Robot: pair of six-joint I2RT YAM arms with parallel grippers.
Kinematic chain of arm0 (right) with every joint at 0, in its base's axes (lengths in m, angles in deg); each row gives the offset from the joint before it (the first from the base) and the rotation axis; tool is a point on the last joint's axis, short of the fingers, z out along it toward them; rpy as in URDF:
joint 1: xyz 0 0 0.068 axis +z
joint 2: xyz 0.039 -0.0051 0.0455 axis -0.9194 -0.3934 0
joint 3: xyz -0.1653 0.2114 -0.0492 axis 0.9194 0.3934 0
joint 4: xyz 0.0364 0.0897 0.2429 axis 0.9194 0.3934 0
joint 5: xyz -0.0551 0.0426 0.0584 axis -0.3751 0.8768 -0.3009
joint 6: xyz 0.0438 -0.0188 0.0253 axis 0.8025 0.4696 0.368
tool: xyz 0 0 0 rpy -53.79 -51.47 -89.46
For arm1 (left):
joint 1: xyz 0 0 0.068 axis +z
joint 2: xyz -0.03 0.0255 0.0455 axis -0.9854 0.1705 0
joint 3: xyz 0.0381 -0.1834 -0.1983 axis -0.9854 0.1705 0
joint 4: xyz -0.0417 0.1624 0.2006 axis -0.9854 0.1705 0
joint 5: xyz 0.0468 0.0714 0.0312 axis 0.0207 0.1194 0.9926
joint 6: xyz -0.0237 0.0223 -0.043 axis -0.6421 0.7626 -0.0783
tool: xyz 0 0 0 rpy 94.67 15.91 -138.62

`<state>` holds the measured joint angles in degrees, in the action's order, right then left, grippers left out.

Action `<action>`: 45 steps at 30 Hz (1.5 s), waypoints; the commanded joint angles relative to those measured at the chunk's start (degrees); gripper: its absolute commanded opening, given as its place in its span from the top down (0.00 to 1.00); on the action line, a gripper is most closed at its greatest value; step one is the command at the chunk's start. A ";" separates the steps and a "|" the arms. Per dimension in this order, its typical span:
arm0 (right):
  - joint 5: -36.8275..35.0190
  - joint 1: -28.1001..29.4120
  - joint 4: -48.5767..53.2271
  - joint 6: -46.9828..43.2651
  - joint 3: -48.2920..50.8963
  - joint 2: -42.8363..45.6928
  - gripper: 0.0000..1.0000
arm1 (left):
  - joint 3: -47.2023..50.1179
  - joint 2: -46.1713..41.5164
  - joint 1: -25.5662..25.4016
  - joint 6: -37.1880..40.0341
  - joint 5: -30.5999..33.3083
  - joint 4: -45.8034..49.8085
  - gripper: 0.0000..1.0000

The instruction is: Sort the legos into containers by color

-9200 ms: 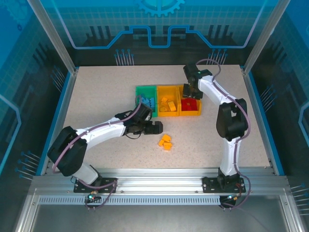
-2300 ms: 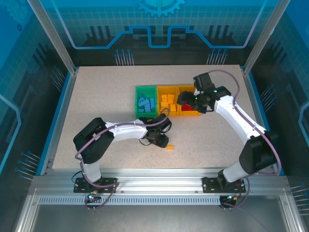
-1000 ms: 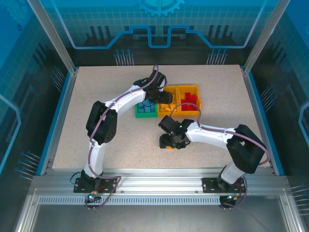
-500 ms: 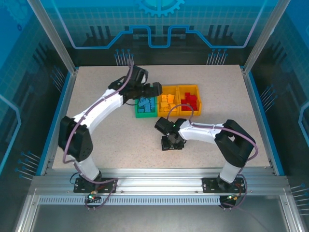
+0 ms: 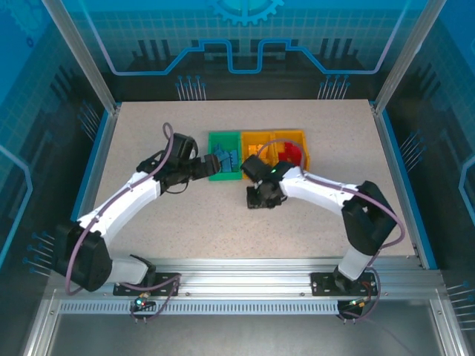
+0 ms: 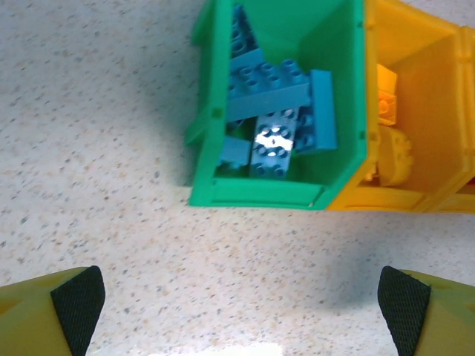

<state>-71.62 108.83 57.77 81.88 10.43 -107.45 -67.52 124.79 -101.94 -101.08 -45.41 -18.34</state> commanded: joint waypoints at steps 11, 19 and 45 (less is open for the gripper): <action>4.84 -14.56 4.17 -11.75 -26.91 -15.05 0.67 | 11.24 -6.81 0.84 -2.33 2.76 -1.13 0.01; 4.07 -17.05 8.29 -9.35 -41.13 -26.79 0.66 | 11.84 -7.18 0.97 -1.88 4.07 -0.21 0.01; -23.24 -21.85 -29.50 -41.03 7.53 15.78 0.00 | 17.84 -12.13 1.88 8.54 30.02 -5.54 0.01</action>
<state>-85.43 90.89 44.90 52.70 6.93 -95.73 -52.33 115.17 -100.96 -98.85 -24.82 -19.47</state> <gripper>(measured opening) 0.999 0.990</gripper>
